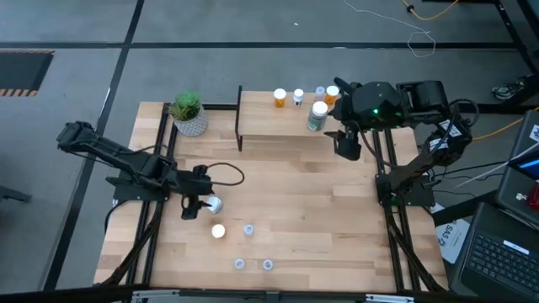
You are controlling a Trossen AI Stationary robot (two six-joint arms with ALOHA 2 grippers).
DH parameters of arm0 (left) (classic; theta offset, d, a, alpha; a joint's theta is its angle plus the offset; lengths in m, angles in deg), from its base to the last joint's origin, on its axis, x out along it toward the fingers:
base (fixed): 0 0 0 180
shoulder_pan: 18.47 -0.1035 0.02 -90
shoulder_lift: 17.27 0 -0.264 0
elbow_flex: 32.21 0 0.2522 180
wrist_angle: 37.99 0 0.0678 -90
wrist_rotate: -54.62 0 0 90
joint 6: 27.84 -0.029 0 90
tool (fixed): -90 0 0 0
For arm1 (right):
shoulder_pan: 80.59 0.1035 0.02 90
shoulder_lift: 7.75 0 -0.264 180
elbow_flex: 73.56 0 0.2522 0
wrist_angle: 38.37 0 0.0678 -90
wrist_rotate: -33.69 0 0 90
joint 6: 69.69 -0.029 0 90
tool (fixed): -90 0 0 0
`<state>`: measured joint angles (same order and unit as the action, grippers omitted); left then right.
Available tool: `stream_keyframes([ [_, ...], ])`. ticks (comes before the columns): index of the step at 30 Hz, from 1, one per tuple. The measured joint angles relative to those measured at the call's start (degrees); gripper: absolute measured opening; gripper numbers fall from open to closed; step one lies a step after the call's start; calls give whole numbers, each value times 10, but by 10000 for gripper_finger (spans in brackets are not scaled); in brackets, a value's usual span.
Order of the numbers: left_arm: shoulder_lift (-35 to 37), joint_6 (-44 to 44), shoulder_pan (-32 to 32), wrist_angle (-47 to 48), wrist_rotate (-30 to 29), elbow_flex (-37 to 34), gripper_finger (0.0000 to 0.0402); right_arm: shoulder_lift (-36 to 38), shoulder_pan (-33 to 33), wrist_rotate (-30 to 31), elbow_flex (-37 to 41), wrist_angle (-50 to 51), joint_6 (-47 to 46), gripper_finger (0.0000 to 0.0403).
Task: Pick and place medicine bottles onto shelf by color
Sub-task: Put the white pill bottle on the shelf
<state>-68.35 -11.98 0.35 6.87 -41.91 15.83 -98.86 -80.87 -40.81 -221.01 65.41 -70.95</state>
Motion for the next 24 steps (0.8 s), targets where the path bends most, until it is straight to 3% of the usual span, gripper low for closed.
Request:
stream_keyframes([
  [15, -58, 7, 7, -4, -19, 0, 210, 0, 0, -6, 0, 0, 0, 262],
  [21, -58, 50, 10, -3, -15, 0, 238, 0, 0, -6, 0, 0, 3, 262],
  [24, -58, 56, 12, -5, 14, 0, 252, 0, 0, -6, 0, 0, 3, 262],
])
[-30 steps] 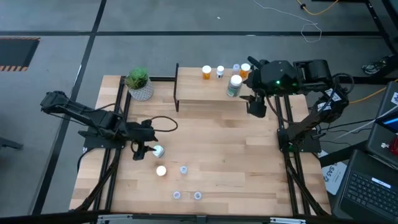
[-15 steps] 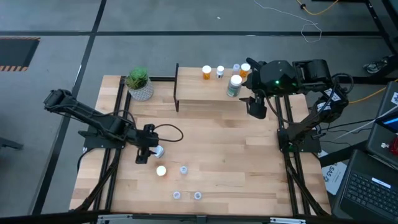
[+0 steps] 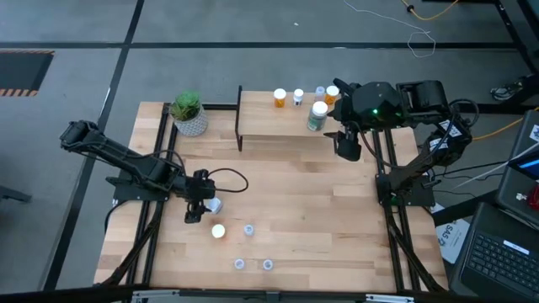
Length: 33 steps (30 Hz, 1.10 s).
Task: Pick and place medicine bottles onto shelf by color
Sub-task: Put the white pill bottle on the shelf
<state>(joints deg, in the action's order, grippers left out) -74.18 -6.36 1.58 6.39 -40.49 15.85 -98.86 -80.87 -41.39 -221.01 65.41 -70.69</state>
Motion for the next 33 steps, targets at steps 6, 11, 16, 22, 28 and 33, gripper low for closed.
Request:
stream_keyframes([
  [6, 0, 20, 0, -6, -1, 0, 256, 0, 0, 0, 0, 0, 0, 262],
  [11, -1, 11, 0, -3, -6, 0, 257, 0, 0, 0, 0, 0, 0, 262],
  [16, -19, -13, 0, -1, -6, 0, 257, 0, 0, 0, 0, 0, 0, 262],
  [22, -43, -16, 0, -2, -8, 0, 257, 0, 0, 0, 0, 0, 0, 262],
  [28, -58, -13, 0, -4, -17, 0, 240, 0, 0, 0, 0, 0, 0, 262],
  [33, -56, -8, -2, -9, -38, 0, 205, 0, 0, 0, 0, 0, 0, 262],
])
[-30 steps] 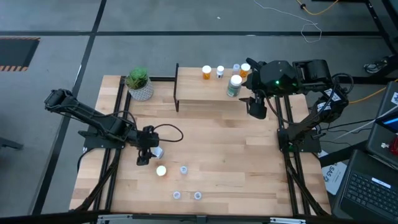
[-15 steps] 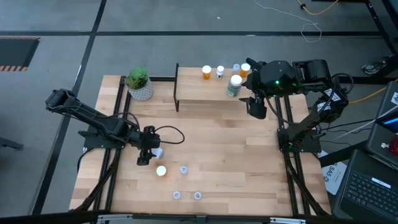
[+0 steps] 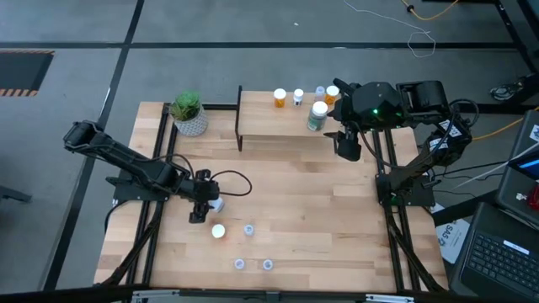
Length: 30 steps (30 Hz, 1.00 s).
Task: Pick and place medicine bottles onto shelf by color
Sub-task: Put the white pill bottle on the shelf
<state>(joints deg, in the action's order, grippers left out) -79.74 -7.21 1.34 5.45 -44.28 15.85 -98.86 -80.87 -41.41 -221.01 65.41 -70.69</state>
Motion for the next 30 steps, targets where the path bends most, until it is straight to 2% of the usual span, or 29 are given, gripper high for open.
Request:
stream_keyframes([
  [7, 7, 16, -1, 0, -41, 23, 161, 0, 0, 0, 0, 0, 0, 262],
  [11, 6, 12, -1, 15, -56, 48, 155, 0, 0, 0, 0, 0, 0, 262],
  [16, 6, -17, -6, 32, -103, 101, 149, 0, 0, 0, 0, 0, 0, 262],
  [20, 7, -16, -27, 89, -81, 161, 144, 0, 0, -1, 0, 0, 0, 262],
  [23, 7, -4, -35, 108, -54, 171, 144, 0, 0, -1, 0, 0, 0, 262],
  [30, 7, 13, -34, 108, -83, 171, 144, 0, 0, -2, 0, 0, -3, 262],
])
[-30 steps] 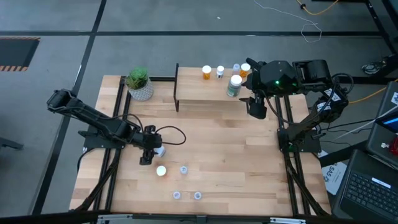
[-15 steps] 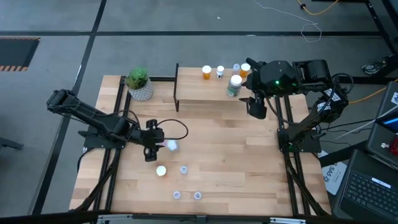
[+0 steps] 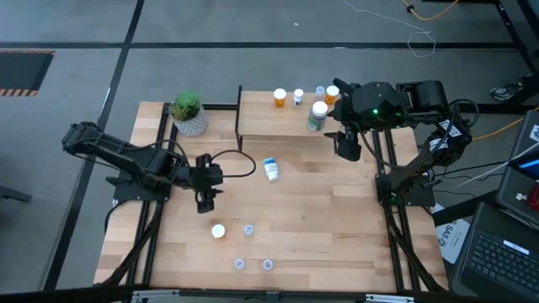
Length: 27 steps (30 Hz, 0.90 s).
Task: Pick and place medicine bottles onto shelf by color
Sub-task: Put the white pill bottle on the shelf
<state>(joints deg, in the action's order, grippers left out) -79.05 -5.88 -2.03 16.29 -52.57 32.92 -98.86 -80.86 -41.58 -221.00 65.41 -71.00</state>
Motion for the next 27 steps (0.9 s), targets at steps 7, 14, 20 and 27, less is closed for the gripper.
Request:
stream_keyframes([
  [7, 0, 0, -1, 0, -35, 0, 144, 0, 5, -42, 0, 0, -33, 262],
  [14, 27, -25, -1, 0, -36, 1, 144, 0, 30, -41, 90, -20, -79, 262],
  [20, 38, -31, -1, 13, -60, 1, 144, -1, 66, -42, 309, -231, -55, 262],
  [27, 42, -4, -1, 54, -78, 0, 144, -15, 93, -46, 594, -671, 74, 262],
])
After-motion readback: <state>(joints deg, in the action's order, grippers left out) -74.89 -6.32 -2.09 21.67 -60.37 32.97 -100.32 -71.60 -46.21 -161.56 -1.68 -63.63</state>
